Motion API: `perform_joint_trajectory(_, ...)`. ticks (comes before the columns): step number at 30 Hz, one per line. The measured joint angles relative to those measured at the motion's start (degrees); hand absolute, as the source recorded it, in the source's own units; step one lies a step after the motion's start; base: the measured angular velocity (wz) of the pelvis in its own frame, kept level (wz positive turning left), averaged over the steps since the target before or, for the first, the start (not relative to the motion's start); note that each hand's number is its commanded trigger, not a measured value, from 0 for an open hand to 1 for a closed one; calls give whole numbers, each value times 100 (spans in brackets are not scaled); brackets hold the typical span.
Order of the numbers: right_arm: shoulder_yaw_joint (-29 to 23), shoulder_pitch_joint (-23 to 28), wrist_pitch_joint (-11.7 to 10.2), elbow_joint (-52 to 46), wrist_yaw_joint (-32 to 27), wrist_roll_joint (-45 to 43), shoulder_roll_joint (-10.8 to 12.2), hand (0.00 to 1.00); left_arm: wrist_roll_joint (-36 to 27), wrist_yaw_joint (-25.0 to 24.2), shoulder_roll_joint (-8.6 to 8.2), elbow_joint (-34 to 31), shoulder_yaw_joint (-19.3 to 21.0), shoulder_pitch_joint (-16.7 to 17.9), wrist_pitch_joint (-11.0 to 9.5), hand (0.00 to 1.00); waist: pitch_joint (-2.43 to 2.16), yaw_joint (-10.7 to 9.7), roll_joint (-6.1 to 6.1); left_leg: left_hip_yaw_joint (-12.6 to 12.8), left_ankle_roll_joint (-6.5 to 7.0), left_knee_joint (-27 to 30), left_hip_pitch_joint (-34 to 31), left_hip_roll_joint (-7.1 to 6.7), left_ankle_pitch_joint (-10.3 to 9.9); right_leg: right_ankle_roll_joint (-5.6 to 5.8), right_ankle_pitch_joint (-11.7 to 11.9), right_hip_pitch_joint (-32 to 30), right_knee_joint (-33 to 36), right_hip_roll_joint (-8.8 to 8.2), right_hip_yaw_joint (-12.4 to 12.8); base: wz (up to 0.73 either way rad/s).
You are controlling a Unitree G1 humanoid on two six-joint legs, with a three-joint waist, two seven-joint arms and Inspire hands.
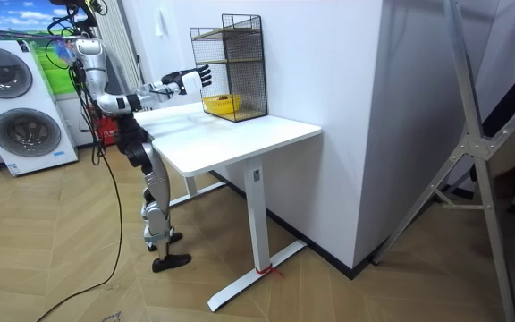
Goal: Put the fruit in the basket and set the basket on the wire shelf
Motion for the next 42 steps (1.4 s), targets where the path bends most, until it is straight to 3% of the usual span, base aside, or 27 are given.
perform_joint_trajectory(5, -618, 93, -266, -45, -503, -459, 15, 0, 531, 445, -78, -473, 749, 75, -381, 0, -2, 65, -1, 11, -12, 0, 15, 0, -12, 3, 9, -2, -2, 17, 81, -6)
perform_joint_trajectory(8, -986, 270, -310, -480, -900, -578, 5, 0, 884, 985, -169, -792, 1189, 77, -679, 0, -1, 75, 5, 17, -16, 2, -7, -1, -15, 3, 9, -30, 0, 18, 68, 0)
perform_joint_trajectory(13, -2059, 235, -756, -1026, -1863, -1210, -47, 0, 1903, 2122, -179, -1124, 2203, 67, -1217, 0, -9, 99, 17, 8, -12, -4, -1, -3, -12, 5, 6, -31, 12, 16, 66, 0)
perform_joint_trajectory(15, -2536, 221, -880, -1134, -2271, -1223, -187, 0, 2092, 2607, -154, -1286, 2646, 62, -1256, 0, -27, 128, 36, 3, -13, 1, -20, -7, -15, 14, 0, -48, 12, 15, 75, 0)
perform_joint_trajectory(17, -3048, 158, -980, -1161, -2748, -1238, -430, 0, 2129, 3142, -10, -1341, 3139, 16, -1419, 0, -29, 131, 51, 9, -12, -1, -22, -10, -16, 25, -8, -59, 22, 12, 83, -3)
perform_joint_trajectory(19, -3804, -100, -991, -1267, -3359, -1335, -699, 0, 2264, 3798, 206, -1363, 4107, -214, -1475, 0, -39, 204, 99, 72, -16, 11, -36, 0, -22, 11, -50, -154, 135, 13, 149, -12)
perform_joint_trajectory(20, -3966, -138, -1033, -1300, -3530, -1339, -801, 0, 2264, 3987, 306, -1384, 4328, -246, -1503, 0, -34, 203, 101, 73, -16, 8, -44, 0, -22, 10, -57, -170, 152, 12, 151, -8)
perform_joint_trajectory(22, -4533, -251, -1260, -1317, -4107, -1342, -1082, 0, 2264, 4631, 687, -1512, 5086, -267, -1660, 0, -28, 200, 99, 77, -17, 8, -76, 4, -22, 3, -70, -217, 191, 11, 155, 0)
perform_joint_trajectory(24, -4919, -261, -1280, -1327, -4499, -1337, -1291, 0, 2212, 5005, 916, -1538, 5617, -257, -1762, 0, -15, 207, 78, 71, -22, 19, -88, 2, -30, 36, -119, -231, 212, 5, 149, 0)
perform_joint_trajectory(27, -5369, -242, -1295, -1292, -5083, -1308, -1566, 0, 2165, 5628, 1059, -1521, 6269, -146, -1765, 0, -16, 219, 98, 60, -55, 50, -95, -8, -72, 62, -217, -287, 344, -19, 145, 0)
perform_joint_trajectory(29, -5598, -224, -1294, -1220, -5363, -1185, -1720, 0, 1964, 5895, 1109, -1424, 6563, 15, -1759, 0, -16, 190, 101, 61, -61, 67, -96, -9, -78, 60, -256, -313, 403, -26, 143, 0)
perform_joint_trajectory(32, -5993, -101, -1216, -871, -5773, -635, -1949, 0, 1084, 6187, 1312, -1089, 6969, 214, -1656, 0, -22, 201, 90, 41, -79, 138, -188, 14, -119, 45, -272, -339, 410, -9, 143, 3)
perform_joint_trajectory(33, -6150, -67, -1176, -586, -5950, -312, -2052, 0, 555, 6272, 1459, -875, 7048, 261, -1591, 0, -19, 203, 97, 10, -81, 145, -213, 8, -120, 41, -282, -342, 415, -16, 111, 15)
perform_joint_trajectory(34, -6330, 28, -1069, -340, -6100, 161, -2115, 0, -102, 6289, 1570, -698, 7099, 363, -1489, 0, -47, 225, 76, -25, -81, 163, -269, -4, -120, 35, -303, -393, 454, -32, 74, 14)
perform_joint_trajectory(35, -6420, 76, -1003, -220, -6166, 466, -2138, 0, -489, 6309, 1600, -590, 7146, 433, -1450, 0, -50, 219, 72, -24, -82, 179, -291, -7, -120, 25, -311, -430, 490, -38, 69, 5)
perform_joint_trajectory(37, -6667, 411, -811, 194, -6345, 1636, -2149, 0, -1743, 6355, 1686, 135, 7242, 662, -1275, 0, -36, 284, 108, -15, -84, 188, -300, -10, -125, -17, -287, -469, 516, -37, 64, 0)
perform_joint_trajectory(38, -6689, 491, -743, 331, -6388, 1931, -2147, 0, -2067, 6368, 1707, 318, 7225, 737, -1202, 0, -41, 292, 100, -21, -83, 189, -321, -16, -125, -20, -289, -478, 542, -44, 58, 8)
perform_joint_trajectory(40, -6685, 759, -457, 1061, -6400, 3162, -2127, 0, -3224, 6359, 1708, 1157, 7168, 899, -992, 0, -49, 211, 93, -105, -77, 262, -407, -33, -166, 20, -367, -513, 590, -81, -49, 18)
perform_joint_trajectory(42, -6657, 908, -312, 1873, -6320, 3865, -2088, 0, -3805, 6311, 1705, 1991, 6982, 993, -872, 0, -46, 209, 106, -106, -77, 299, -435, -24, -189, 18, -367, -518, 590, -81, -58, 7)
